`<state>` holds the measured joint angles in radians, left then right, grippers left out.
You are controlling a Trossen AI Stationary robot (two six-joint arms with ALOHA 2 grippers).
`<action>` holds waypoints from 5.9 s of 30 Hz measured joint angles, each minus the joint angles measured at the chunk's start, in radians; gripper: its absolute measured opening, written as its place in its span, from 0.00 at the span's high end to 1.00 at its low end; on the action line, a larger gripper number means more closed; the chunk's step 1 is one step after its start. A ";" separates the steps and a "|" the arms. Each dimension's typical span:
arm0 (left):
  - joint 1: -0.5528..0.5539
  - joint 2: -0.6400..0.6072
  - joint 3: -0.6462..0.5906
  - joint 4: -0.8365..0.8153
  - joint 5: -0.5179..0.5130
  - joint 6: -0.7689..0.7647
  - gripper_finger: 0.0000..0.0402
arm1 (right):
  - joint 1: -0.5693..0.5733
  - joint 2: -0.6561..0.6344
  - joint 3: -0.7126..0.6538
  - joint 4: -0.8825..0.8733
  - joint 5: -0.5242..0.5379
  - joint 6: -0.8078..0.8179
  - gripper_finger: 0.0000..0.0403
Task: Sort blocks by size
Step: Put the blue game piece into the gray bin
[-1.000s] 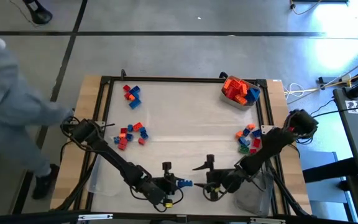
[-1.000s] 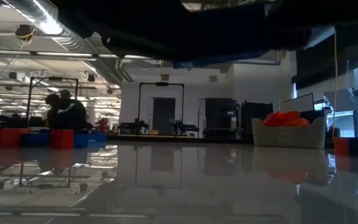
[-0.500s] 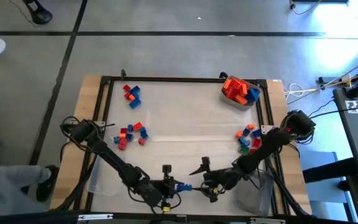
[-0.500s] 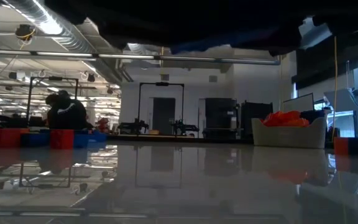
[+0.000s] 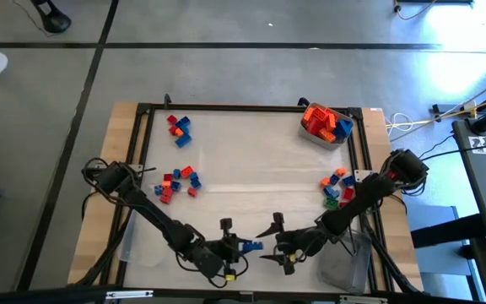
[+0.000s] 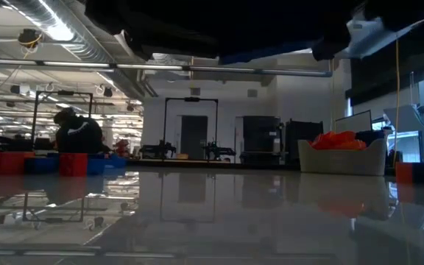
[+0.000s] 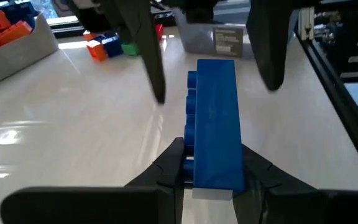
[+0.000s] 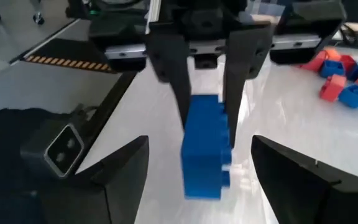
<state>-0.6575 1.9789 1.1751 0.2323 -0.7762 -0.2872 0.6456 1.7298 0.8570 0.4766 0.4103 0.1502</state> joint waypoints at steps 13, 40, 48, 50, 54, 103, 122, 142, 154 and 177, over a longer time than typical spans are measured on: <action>0.006 0.000 0.000 0.041 0.001 0.007 0.81 | -0.014 0.021 0.000 0.028 0.007 -0.030 0.60; -0.018 -0.057 0.001 -0.173 0.019 -0.061 0.48 | -0.035 -0.287 0.001 -0.453 0.419 -0.027 0.76; -0.015 -0.019 0.001 -0.195 0.007 -0.081 0.48 | -0.169 -0.544 0.001 -0.799 0.621 0.020 0.77; -0.012 -0.006 0.001 -0.196 0.007 -0.083 0.48 | -0.232 -0.591 0.001 -0.868 0.627 0.030 0.76; -0.006 0.002 0.000 -0.200 0.003 -0.084 0.48 | -0.384 -0.632 0.001 -0.968 0.613 0.037 0.74; -0.008 0.001 0.000 -0.224 0.003 -0.077 0.48 | -1.323 -0.342 0.000 -0.939 0.200 0.211 0.70; -0.008 0.000 0.000 -0.223 0.003 -0.053 0.48 | -1.257 -0.433 0.084 -1.027 0.186 0.104 0.45; 0.027 -0.237 -0.001 -0.718 0.003 -0.314 0.48 | -0.336 -0.485 0.037 -0.886 0.150 0.205 0.45; 0.195 -0.326 0.000 -1.163 0.037 -0.545 0.48 | -0.037 -0.270 -0.103 -0.548 0.242 0.340 0.45; 0.808 -0.344 -0.038 -1.365 0.112 -0.304 0.48 | -0.004 -0.101 -0.103 -0.371 0.252 0.335 0.45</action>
<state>0.1506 1.6344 1.1372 -1.1331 -0.6643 -0.5909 0.6418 1.6291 0.7536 0.1060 0.6628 0.4850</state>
